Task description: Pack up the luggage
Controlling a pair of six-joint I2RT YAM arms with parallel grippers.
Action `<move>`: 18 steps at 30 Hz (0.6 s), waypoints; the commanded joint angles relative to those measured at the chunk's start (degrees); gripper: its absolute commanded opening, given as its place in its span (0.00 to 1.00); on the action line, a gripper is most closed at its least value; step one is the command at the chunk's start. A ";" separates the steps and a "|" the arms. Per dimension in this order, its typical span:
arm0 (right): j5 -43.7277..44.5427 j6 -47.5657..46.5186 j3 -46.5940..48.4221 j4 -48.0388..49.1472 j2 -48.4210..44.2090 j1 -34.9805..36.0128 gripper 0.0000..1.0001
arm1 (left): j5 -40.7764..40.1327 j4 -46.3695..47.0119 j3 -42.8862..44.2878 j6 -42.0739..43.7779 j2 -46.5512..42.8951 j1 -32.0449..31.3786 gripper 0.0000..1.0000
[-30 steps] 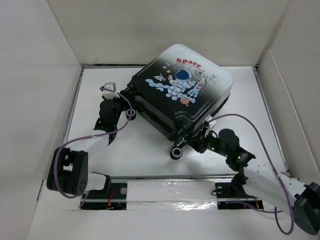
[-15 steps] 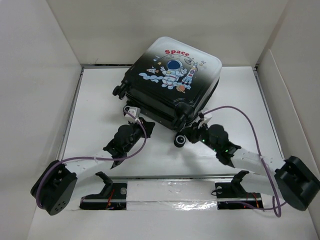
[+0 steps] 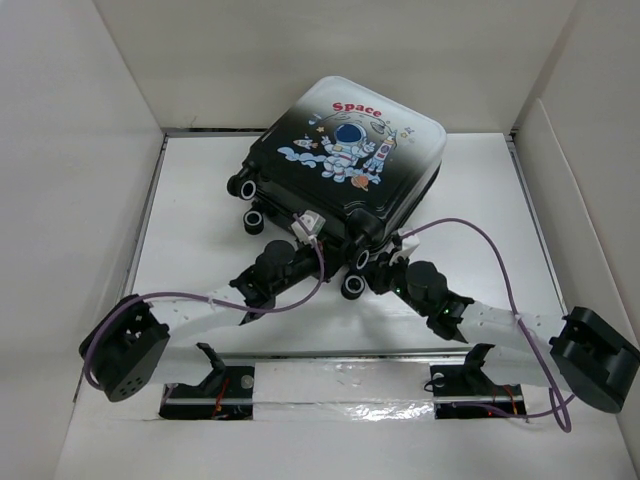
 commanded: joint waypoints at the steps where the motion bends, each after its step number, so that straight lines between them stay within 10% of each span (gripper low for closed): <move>1: 0.45 1.25 -0.52 3.02 -1.05 0.55 0.00 | 3.92 5.39 7.44 1.79 2.33 -2.72 0.01; 18: 17.93 -0.67 3.16 14.97 6.85 13.04 0.00 | 8.14 -19.36 53.23 8.72 29.40 -10.80 0.01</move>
